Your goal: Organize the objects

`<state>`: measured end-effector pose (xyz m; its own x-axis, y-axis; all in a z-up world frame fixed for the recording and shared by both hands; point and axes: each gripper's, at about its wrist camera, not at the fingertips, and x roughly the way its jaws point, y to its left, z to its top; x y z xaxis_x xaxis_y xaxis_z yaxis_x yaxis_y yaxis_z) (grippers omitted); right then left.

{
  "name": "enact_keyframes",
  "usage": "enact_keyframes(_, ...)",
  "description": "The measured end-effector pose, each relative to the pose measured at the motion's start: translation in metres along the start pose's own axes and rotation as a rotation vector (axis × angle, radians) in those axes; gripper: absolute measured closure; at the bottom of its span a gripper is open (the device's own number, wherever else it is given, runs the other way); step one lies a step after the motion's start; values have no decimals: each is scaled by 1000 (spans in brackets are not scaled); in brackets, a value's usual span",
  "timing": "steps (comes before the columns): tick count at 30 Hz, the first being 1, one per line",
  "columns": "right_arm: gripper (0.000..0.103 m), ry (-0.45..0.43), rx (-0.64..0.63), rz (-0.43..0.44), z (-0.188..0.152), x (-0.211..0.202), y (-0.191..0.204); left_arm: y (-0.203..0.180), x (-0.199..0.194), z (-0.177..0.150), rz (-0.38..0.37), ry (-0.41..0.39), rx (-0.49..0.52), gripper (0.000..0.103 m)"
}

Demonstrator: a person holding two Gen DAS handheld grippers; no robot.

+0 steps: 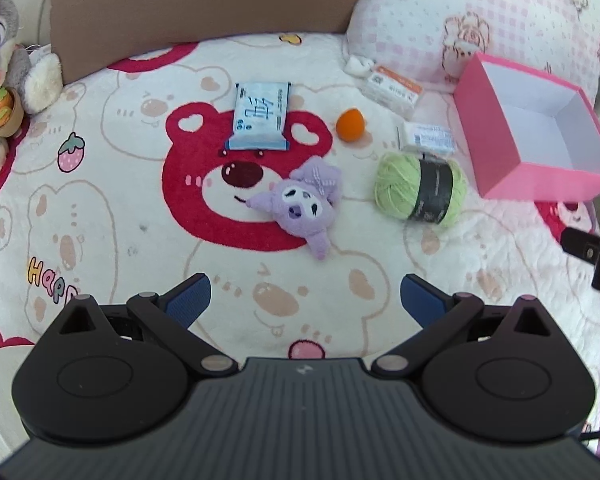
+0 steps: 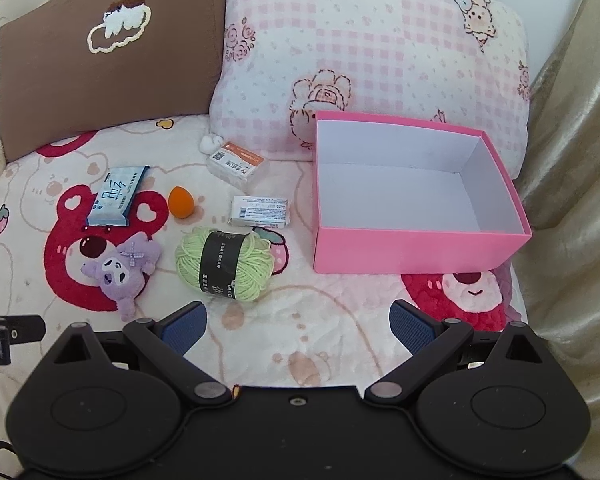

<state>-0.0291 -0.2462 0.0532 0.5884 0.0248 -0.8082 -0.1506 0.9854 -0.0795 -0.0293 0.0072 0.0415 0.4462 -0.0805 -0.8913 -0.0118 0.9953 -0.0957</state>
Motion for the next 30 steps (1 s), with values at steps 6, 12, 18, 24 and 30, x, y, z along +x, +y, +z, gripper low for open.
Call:
enact_keyframes(6, 5, -97, -98, 3, 5, -11, 6, 1, -10, 9, 10, -53, 30, 1)
enact_keyframes(12, 5, -240, -246, 76, 11, -20, 11, 6, -5, 32, -85, -41, 50, 1)
enact_keyframes(18, 5, -183, -132, 229, 25, -10, -8, -6, 10, 54, -25, -110, 106, 2)
enact_keyframes(24, 5, -103, -121, 216, 24, 9, -5, -17, 39, 80, -64, -104, 153, 2)
enact_keyframes(30, 5, -86, -211, 227, 19, 29, 18, -28, 66, 84, -116, -80, 181, 1)
